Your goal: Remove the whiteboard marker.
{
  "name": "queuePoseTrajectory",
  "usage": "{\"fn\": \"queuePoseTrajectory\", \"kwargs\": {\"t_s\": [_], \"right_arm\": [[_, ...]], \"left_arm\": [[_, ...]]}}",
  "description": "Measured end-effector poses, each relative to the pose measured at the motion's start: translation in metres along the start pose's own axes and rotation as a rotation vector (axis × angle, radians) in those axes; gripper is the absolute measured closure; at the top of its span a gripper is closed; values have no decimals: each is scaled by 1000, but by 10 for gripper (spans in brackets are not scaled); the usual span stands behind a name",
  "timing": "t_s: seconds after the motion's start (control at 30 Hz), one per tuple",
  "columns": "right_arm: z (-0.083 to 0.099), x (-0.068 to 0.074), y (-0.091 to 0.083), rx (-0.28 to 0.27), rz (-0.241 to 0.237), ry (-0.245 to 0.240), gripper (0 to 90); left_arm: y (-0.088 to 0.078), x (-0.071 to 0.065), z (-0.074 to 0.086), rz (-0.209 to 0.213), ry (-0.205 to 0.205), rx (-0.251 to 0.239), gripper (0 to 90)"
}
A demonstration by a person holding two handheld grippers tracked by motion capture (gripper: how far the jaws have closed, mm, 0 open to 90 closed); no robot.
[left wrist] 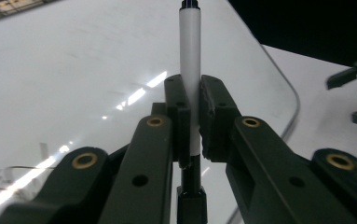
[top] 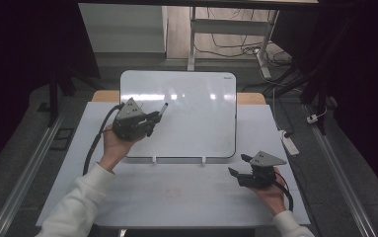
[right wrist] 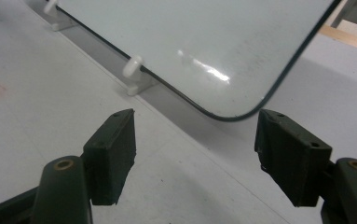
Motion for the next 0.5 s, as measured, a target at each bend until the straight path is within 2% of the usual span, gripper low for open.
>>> {"fn": "queuePoseTrajectory", "kwargs": {"t_s": [0.1, 0.27, 0.5], "right_arm": [[-3, 3, 1, -15, -11, 1, 294], [-10, 8, 4, -34, -36, 3, 300], [-25, 20, 8, -64, -82, 15, 316]], "left_arm": [[5, -9, 9, 25, 8, 14, 818], [14, -22, 23, 81, -13, 20, 818], [30, -39, 39, 135, -29, 40, 818]]}}
Point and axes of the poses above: each handheld gripper's, and its own axes: y roughly forward along the jaws, z roughly out of its underside, x roughly to its left, the point moved 2 cm from there along y, roughly forward along the jaws, and after that the axes turned 15 degrees about -y, right-handed, at the moved point
